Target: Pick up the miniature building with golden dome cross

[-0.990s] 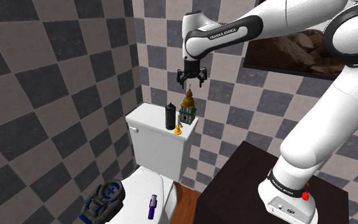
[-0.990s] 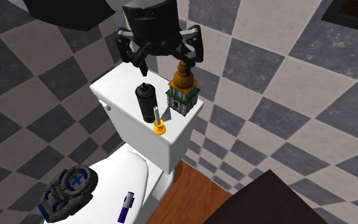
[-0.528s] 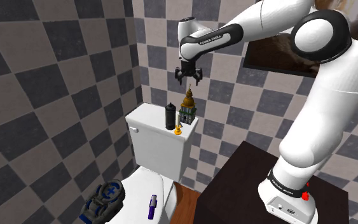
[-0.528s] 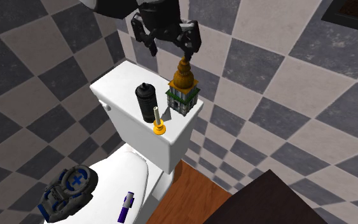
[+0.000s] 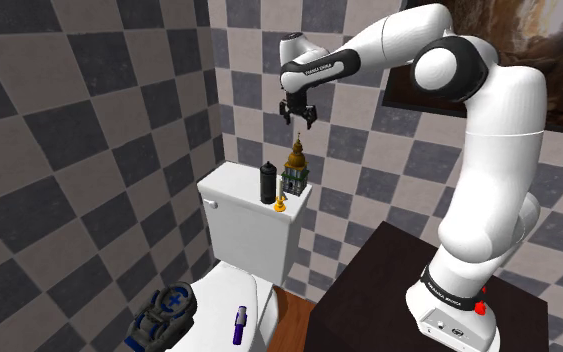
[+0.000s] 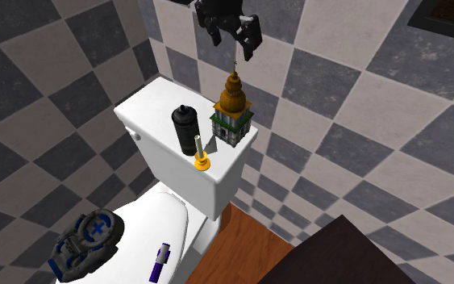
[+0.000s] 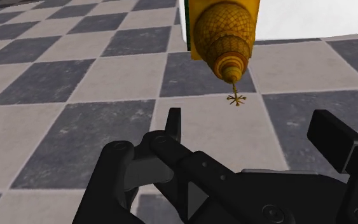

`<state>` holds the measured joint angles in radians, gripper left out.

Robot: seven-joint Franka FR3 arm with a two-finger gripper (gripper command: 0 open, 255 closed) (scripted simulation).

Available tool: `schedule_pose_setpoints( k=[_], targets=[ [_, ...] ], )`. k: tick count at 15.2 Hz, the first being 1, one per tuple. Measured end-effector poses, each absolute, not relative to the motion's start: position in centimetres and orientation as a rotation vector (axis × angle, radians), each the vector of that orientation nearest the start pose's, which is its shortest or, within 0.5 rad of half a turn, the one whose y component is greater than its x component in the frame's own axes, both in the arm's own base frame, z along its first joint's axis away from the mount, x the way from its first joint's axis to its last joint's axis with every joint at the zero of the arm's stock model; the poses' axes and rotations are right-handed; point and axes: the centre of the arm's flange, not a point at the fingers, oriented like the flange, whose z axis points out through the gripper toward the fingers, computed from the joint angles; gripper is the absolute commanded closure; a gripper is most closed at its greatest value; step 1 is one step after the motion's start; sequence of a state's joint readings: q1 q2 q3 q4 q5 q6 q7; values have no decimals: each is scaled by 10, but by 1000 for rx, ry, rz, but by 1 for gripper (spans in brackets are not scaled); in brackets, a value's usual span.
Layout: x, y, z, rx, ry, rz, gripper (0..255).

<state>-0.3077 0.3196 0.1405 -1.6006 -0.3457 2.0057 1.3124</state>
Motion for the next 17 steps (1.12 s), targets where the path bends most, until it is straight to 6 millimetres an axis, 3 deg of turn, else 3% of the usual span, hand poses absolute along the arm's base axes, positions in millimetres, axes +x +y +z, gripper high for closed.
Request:
schedule_pose_setpoints(
  k=[3,9,10,17],
  targets=[
    [652,-152,445,-2534,2122,-385,0],
    [654,-153,418,-2529,2129,-386,0],
    [654,-153,417,-2529,2129,-386,255],
    [654,-153,417,-2528,2129,-388,255]
  ],
)
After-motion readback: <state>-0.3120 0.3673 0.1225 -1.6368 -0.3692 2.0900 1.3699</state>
